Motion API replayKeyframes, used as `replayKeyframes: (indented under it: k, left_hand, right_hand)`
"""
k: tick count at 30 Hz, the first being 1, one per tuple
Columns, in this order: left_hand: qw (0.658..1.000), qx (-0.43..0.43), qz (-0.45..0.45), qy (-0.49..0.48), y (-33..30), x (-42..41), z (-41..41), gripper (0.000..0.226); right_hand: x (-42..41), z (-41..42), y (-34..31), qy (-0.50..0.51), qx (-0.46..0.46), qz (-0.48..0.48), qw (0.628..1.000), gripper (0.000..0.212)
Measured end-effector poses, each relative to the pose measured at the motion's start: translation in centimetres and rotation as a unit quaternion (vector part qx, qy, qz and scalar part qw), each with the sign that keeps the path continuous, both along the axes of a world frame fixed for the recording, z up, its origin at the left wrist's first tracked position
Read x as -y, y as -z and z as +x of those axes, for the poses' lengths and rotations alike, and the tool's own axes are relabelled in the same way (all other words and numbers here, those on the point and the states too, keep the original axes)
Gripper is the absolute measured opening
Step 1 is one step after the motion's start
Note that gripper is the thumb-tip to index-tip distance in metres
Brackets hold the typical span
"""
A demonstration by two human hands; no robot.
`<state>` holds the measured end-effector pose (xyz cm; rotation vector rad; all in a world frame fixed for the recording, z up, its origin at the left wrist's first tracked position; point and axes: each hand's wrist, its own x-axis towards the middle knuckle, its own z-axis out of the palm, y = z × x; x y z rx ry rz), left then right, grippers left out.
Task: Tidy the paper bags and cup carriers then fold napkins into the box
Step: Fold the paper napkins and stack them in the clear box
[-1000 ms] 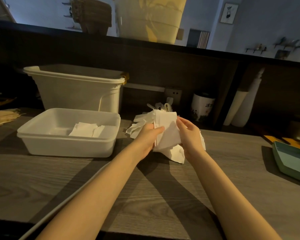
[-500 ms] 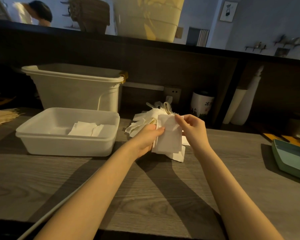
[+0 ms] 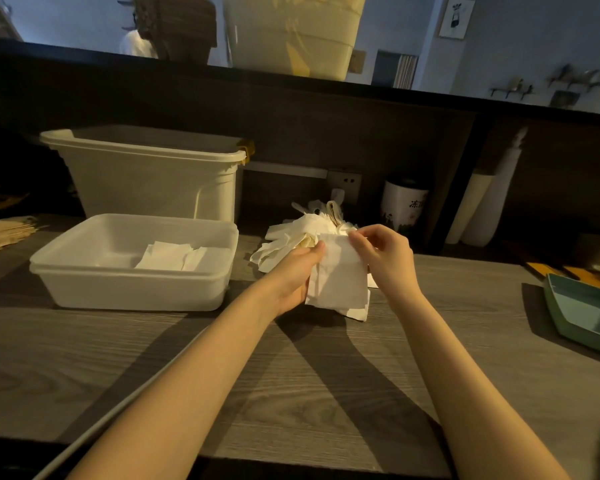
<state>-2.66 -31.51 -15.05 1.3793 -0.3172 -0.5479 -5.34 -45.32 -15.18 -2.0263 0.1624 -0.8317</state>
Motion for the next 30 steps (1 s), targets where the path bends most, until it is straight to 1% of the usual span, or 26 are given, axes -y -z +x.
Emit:
replayKeyframes:
  k: [2, 5, 8, 10, 11, 14, 17, 20, 24, 27, 30]
  left_hand:
    - [1.0, 0.004, 0.003, -0.005, 0.1, 0.1, 0.0, 0.019]
    - [1.0, 0.003, 0.0, -0.025, 0.2, 0.2, 0.1, 0.022]
    - [0.998, -0.015, -0.011, -0.053, 0.3, 0.3, 0.3, 0.024]
    - [0.998, -0.023, -0.023, -0.057, 0.4, 0.2, 0.4, 0.023]
    - [0.998, -0.028, -0.032, -0.054, 0.4, 0.1, 0.5, 0.023]
    - [0.998, -0.044, -0.042, -0.029, 0.2, -0.1, 0.5, 0.032]
    - [0.999, -0.025, -0.039, -0.02, 0.3, 0.0, 0.3, 0.034]
    - [0.998, -0.018, -0.055, -0.004, 0.4, 0.2, 0.2, 0.035]
    - [0.998, -0.029, -0.044, 0.025, 0.2, 0.2, 0.1, 0.038]
    - [0.999, 0.037, 0.004, 0.023, 0.3, 0.2, -0.2, 0.029]
    - [0.993, 0.109, 0.048, -0.001, 0.6, 0.4, -0.1, 0.031]
  right_hand:
    - [0.2, 0.2, 0.2, 0.008, -0.003, 0.004, 1.0, 0.012]
    - [0.4, 0.2, -0.1, 0.028, 0.022, 0.013, 0.999, 0.021]
    - [0.3, -0.1, -0.7, -0.009, 0.056, 0.081, 0.995, 0.017]
    - [0.0, -0.4, -1.0, -0.041, 0.06, 0.131, 0.989, 0.016]
    - [0.0, -0.5, -1.1, -0.05, 0.055, 0.14, 0.987, 0.018]
    - [-0.3, -0.5, -1.0, -0.063, 0.027, 0.133, 0.989, 0.019]
    - [-0.6, -0.3, -0.6, -0.053, -0.001, 0.109, 0.993, 0.022]
    - [-0.7, -0.2, -0.3, -0.035, -0.006, 0.099, 0.994, 0.023]
    - [-0.8, 0.0, 0.2, -0.007, -0.005, 0.084, 0.996, 0.021]
    - [-0.8, 0.3, 0.6, 0.005, 0.006, 0.066, 0.998, 0.017]
    - [-0.9, 0.4, 0.8, 0.004, 0.017, 0.053, 0.998, 0.017]
